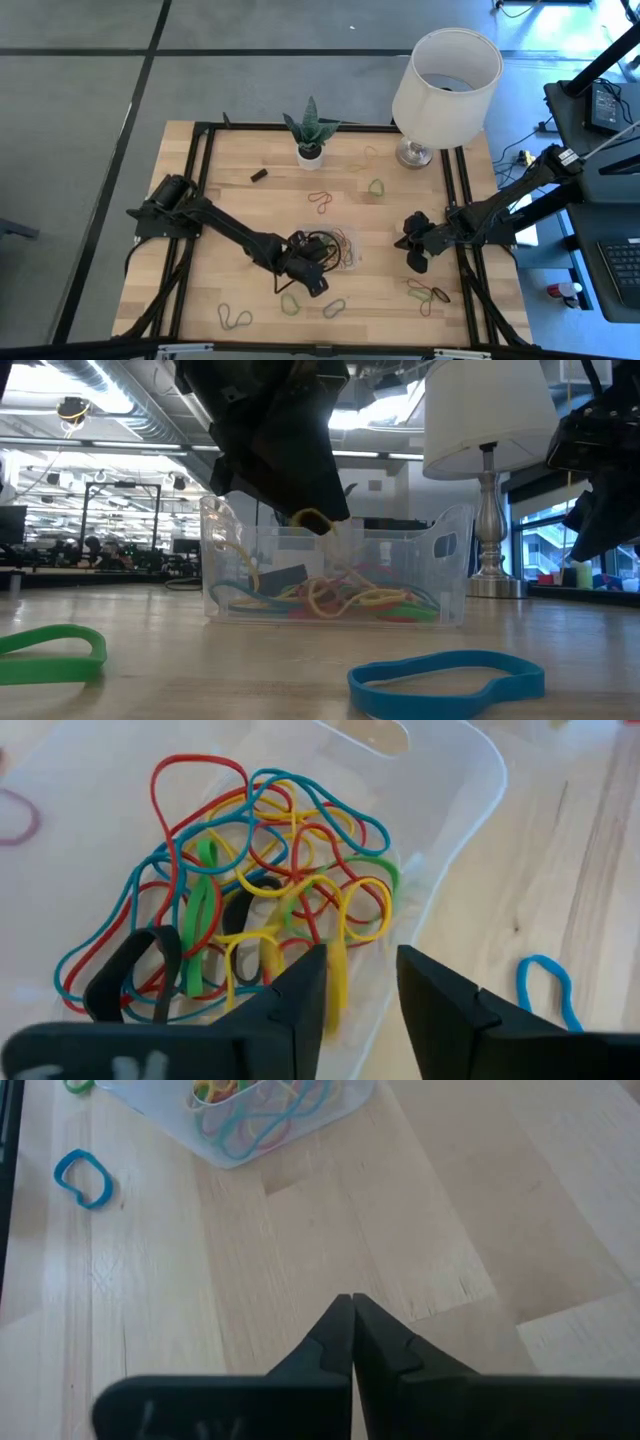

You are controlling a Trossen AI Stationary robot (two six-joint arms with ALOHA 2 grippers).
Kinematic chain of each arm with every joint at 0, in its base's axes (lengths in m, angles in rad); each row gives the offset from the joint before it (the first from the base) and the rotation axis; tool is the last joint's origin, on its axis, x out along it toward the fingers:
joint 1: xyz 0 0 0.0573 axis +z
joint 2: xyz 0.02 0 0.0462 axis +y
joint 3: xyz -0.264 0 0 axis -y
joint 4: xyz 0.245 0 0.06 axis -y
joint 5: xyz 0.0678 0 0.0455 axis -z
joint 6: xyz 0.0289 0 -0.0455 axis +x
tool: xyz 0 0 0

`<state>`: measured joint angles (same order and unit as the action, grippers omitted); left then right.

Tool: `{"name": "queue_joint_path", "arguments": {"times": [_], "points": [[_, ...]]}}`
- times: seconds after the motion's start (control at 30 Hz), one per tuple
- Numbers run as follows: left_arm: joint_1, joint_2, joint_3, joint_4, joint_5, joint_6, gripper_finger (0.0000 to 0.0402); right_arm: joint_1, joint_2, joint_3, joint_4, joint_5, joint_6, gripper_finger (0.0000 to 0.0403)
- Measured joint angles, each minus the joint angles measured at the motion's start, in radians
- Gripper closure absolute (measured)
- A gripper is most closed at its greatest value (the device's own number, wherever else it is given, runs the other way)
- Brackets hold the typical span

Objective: Pick and place rubber bands into bin
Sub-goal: Put the left yellow rubber band into the transparent bin, then put the green rubber band into the transparent bin

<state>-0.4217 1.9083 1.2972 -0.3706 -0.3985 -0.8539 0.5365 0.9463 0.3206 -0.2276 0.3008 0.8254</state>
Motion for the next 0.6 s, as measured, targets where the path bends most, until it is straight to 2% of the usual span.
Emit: {"name": "queue_joint_path", "arguments": {"times": [0.33, 0.6], "points": [[-0.001, -0.023, 0.000, -0.004, 0.009, 0.009, 0.0279, 0.000, 0.000, 0.000, 0.000, 0.000, 0.000, 0.0398], [-0.011, -0.097, 0.000, -0.024, -0.003, 0.125, 0.0313, -0.001, 0.001, 0.000, 0.004, 0.019, 0.006, 0.0398]]}}
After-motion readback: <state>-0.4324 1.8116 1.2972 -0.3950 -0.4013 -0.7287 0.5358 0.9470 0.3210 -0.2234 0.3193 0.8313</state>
